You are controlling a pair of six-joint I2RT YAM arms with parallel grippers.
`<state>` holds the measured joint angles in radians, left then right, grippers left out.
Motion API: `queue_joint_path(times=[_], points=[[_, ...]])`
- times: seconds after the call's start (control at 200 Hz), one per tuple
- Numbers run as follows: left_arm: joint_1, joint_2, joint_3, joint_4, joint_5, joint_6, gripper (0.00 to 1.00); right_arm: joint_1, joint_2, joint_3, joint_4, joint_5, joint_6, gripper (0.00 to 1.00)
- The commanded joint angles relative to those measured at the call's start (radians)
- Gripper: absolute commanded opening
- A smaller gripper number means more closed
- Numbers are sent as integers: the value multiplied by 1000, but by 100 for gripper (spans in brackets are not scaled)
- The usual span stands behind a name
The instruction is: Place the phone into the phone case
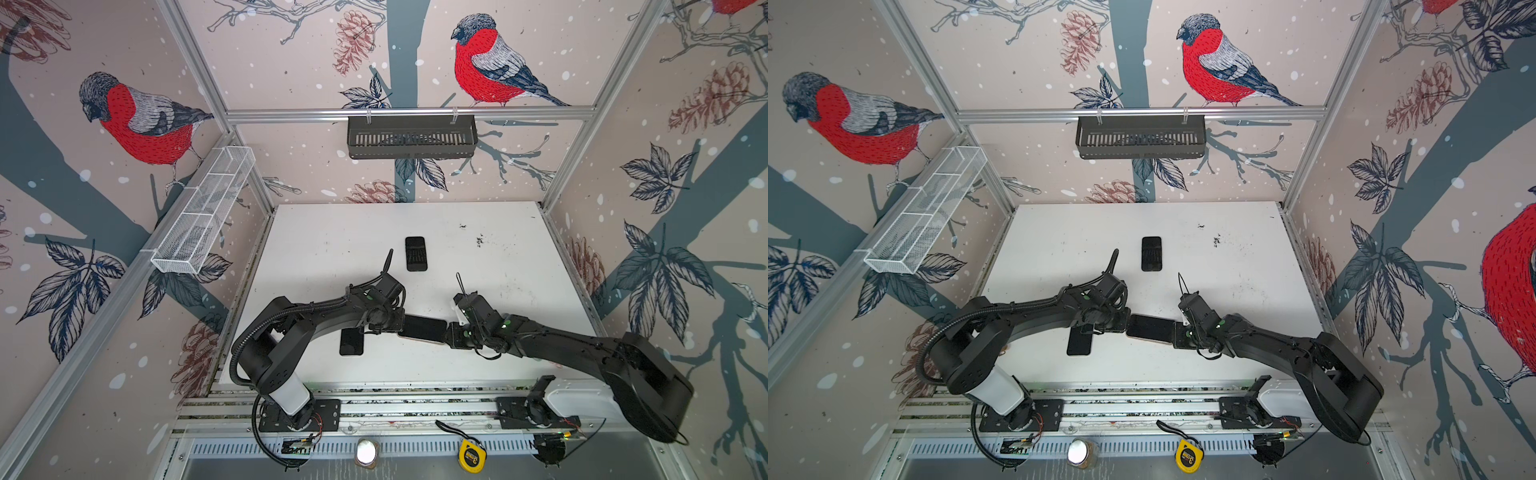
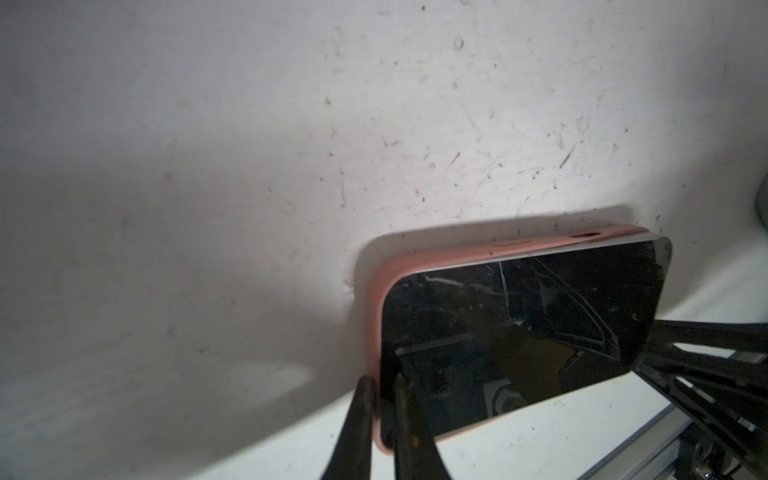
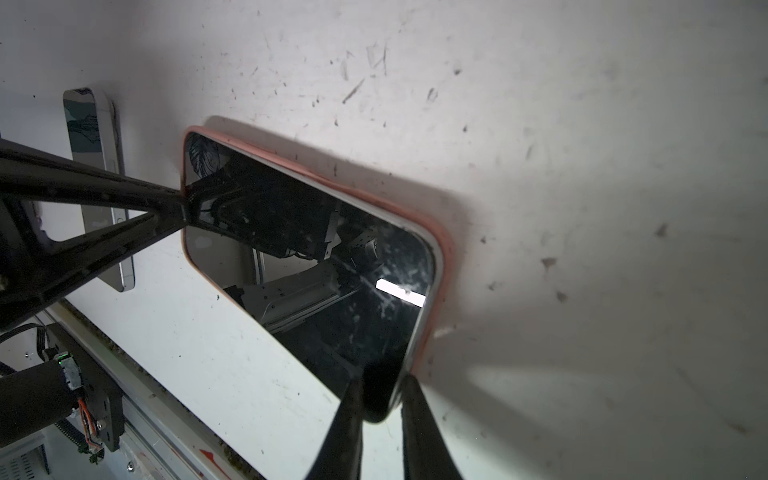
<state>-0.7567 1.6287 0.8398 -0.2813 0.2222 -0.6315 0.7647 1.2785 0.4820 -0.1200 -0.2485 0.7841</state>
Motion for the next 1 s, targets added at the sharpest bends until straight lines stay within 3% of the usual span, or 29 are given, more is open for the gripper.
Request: queue_joint_path(times=[0.0,0.545,0.751,0.926,0.996], points=[[-10,10,-10,9,5,-9,12,7,8,1,44,-25,3,16],[-13,13,-11,17,12,-8,12,16,25,2,48,-24,4,11],[-13,14,-10,19,12,-9,12,17,33,6,45,-24,1,2],[-15,13,-9,13,10,-8,12,17,28,7,41,-21,1,2],[-15,10,-3,0,-3,-4,12,12,18,18,20,-10,-9,9]])
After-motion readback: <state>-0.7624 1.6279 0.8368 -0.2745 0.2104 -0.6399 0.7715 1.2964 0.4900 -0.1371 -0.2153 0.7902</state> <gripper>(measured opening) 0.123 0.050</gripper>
